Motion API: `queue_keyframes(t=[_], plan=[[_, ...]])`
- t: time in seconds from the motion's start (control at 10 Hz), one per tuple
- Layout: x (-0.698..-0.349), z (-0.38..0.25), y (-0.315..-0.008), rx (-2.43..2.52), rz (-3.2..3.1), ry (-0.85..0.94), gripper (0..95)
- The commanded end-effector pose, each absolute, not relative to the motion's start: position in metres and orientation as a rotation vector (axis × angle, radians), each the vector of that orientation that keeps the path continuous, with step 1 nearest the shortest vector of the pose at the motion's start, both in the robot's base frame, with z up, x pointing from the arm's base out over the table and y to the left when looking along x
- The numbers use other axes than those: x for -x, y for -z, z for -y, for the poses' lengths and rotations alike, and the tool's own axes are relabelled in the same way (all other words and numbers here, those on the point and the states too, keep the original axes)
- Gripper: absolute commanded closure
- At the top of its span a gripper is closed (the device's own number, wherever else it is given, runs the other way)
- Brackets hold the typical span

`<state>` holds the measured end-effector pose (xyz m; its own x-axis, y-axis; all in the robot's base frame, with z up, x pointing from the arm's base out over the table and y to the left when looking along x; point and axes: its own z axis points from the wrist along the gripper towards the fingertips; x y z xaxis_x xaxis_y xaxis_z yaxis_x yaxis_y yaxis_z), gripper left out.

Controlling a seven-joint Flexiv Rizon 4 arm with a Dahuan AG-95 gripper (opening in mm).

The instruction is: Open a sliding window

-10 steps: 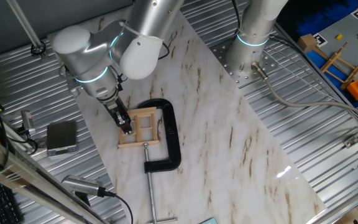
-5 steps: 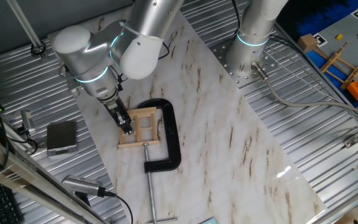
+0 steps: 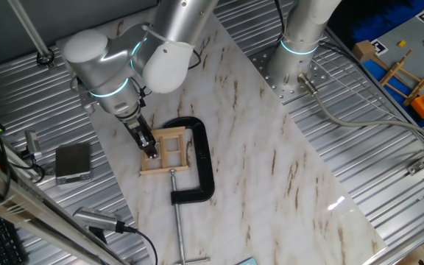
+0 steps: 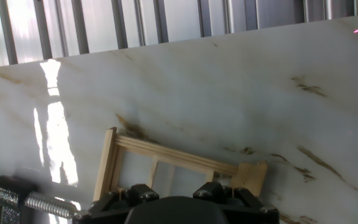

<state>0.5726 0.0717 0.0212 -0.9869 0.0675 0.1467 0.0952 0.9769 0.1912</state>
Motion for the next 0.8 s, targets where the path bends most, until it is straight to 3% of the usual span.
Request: queue_keyframes(t=[0.1,0.2,0.8], plan=[[-0.573,-0.0718,-0.0207,0.138,2.983,0.297,38.0],[-0.573,-0.0713,-0.0198,0.156,2.98,0.298,57.0],[-0.5703,-0.0678,-0.0217,0.155,2.977,0.294,57.0]])
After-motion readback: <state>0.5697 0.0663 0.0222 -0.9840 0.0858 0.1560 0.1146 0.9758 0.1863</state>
